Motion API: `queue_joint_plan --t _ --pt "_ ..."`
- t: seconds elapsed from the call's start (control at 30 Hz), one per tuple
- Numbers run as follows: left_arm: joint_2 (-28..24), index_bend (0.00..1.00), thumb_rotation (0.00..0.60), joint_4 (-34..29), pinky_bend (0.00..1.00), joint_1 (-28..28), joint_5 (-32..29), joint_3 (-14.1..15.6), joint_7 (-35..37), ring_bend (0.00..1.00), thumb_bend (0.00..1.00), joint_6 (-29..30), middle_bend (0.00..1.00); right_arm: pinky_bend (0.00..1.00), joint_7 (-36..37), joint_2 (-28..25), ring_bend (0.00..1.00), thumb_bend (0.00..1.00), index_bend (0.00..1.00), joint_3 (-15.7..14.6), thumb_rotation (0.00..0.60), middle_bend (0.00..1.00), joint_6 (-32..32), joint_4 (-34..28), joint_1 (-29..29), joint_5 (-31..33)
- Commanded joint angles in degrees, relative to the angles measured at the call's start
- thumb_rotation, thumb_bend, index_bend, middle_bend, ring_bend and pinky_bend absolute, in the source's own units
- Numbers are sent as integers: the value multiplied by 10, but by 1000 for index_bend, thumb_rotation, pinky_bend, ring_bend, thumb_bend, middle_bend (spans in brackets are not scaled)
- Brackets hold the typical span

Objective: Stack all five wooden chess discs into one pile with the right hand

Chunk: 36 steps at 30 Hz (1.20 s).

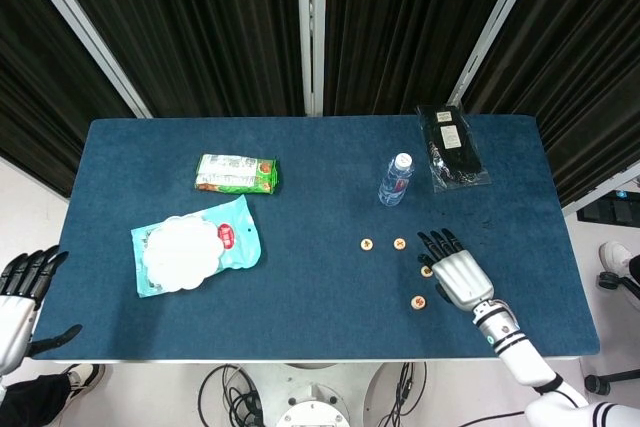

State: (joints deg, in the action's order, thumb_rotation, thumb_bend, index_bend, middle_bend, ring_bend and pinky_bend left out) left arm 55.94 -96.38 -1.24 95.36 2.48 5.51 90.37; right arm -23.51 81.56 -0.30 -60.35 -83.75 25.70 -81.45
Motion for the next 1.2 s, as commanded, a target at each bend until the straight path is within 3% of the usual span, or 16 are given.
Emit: queue_joint_plan --t 0.03,0.43,1.2 --pt "0 72 600 1 0 0 -1 0 2 0 0 -1 11 0 6 27 0 269 277 6 600 0 2 30 2 7" --pt "-1 73 600 3 0 -1 -2 -1 7 0 0 -1 11 0 19 53 0 285 352 8 600 0 -11 66 -2 3" --pt "-1 72 600 4 0 -1 -2 0 8 0 0 -2 10 0 34 41 0 301 517 10 600 0 -33 55 -6 -14"
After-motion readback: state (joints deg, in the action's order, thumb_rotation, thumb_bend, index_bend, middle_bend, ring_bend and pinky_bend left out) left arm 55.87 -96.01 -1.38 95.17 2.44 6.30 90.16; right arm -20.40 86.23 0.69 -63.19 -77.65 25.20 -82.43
